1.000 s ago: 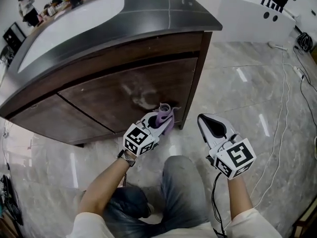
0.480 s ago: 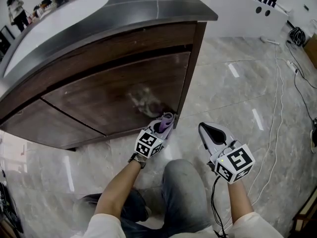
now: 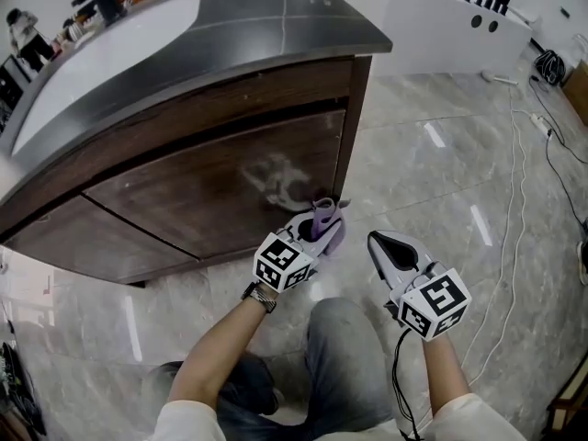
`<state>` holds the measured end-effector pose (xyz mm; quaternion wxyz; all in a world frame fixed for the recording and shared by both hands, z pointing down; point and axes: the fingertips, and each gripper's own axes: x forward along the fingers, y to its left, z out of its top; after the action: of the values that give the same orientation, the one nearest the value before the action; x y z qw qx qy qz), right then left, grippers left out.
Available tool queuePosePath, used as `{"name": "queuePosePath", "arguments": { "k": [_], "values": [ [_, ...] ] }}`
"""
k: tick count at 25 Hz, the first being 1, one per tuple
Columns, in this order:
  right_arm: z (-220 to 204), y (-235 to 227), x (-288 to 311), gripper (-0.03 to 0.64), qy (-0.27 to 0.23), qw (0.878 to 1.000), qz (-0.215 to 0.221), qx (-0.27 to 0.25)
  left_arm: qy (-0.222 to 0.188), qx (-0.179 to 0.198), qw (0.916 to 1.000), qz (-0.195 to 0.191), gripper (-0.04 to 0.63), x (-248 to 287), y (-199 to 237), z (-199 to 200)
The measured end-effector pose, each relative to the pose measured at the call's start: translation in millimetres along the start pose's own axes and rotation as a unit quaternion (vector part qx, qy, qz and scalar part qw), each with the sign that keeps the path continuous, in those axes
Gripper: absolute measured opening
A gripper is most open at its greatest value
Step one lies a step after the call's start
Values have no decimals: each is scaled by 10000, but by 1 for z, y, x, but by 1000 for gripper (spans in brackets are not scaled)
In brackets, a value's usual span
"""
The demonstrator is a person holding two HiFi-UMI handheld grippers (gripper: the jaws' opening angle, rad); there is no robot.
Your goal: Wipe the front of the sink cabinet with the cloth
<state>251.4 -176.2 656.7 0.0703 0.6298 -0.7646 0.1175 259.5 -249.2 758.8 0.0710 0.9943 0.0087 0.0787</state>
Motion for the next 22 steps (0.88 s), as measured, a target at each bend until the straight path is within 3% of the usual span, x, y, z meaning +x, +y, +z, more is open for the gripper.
{"name": "queuePosePath", "arguments": {
  "k": [5,9,15,22],
  "values": [
    [25,0,3,8,-235,9997,2,-39,-42,383,9989,-265,49,-6,-17,77],
    [39,0,4,8,-330,9994,48,-45,-124,451,9983,-352,49,-23,-21,123],
    [76,8,0,8,-545,9983,165,-111,-480,730,9953,-408,49,-36,-35,194],
    [115,15,-10,8,-769,9965,252,-231,-860,736,9933,-243,48,-46,-39,232]
  ]
}}
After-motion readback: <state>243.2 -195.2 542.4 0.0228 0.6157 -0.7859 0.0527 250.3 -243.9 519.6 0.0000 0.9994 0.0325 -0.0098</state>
